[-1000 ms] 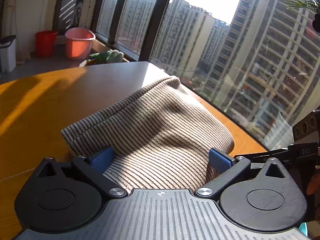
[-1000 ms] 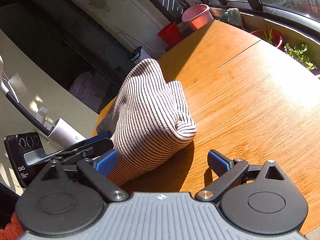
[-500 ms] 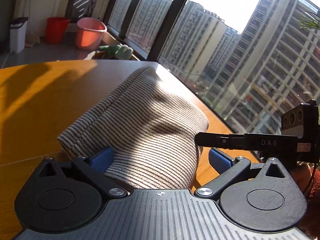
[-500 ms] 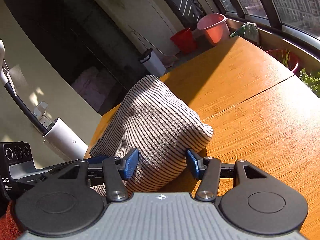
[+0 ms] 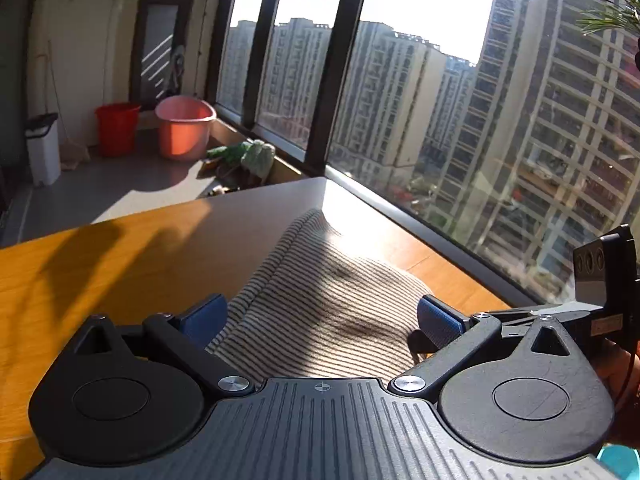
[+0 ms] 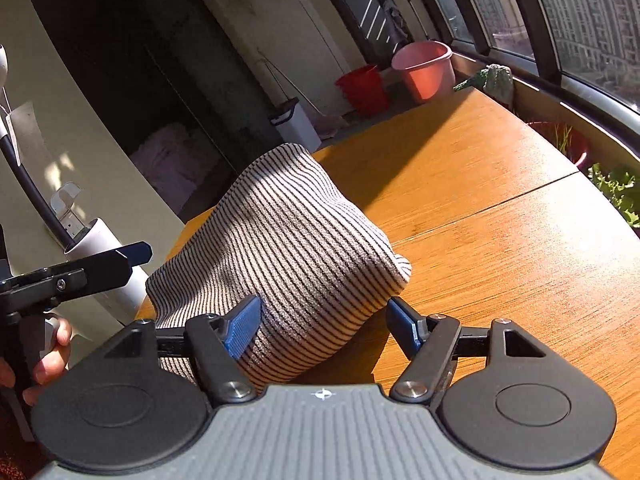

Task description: Fold clothes

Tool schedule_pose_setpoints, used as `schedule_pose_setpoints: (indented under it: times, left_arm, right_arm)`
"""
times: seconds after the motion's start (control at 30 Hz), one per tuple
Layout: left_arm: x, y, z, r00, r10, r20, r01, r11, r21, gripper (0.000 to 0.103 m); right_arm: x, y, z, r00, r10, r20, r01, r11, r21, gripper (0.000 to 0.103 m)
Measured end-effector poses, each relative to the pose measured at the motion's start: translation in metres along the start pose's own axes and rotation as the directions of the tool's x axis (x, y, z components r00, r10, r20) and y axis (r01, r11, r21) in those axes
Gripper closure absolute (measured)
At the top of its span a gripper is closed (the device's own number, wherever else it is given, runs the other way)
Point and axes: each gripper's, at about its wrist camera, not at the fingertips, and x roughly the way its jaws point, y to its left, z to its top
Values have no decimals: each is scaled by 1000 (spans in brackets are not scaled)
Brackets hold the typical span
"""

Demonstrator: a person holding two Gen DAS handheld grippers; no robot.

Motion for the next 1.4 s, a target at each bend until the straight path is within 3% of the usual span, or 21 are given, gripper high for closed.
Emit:
schedule_pose_setpoints:
  times: [0.13,0.33,0.53,0.73,0.93,1.17,1.27,1.4]
  left_arm:
    - [43,21,-7,990,29,-136,-29,1000,0,0]
    - [43,42,-20,994,-35,-107,24,994,-107,0]
    - [13,45,-39,993,-77,-93,60,983,-175,0]
    - [-21,31,-66,993,-96,-74,77,972,-223,0]
    - [-35,23,-79,985,-166,-51,145,946,-290,0]
    - [-40,12,-80,970,-241,-46,222,941,-255,0]
    - [-58,26,-71,976,-218,12,213,940,-268,0]
    - [-74,52,-50,989,-98,112,131,932,-337,0]
  right_arm:
    - [4,3,3,1000,-18,5,19,999,-40,26]
    - [19,10,16,999,-43,-20,40,994,-104,21]
    - [41,35,27,997,-31,-64,17,980,-199,21]
    - [60,69,23,997,-18,-75,-6,948,-319,18]
    - [65,83,23,997,-11,-82,-20,928,-371,19]
    - [53,84,21,999,-27,-46,5,908,-420,19]
    - [32,82,15,1000,-2,-9,-2,908,-419,19]
    - [11,96,-7,998,54,15,-40,879,-476,23]
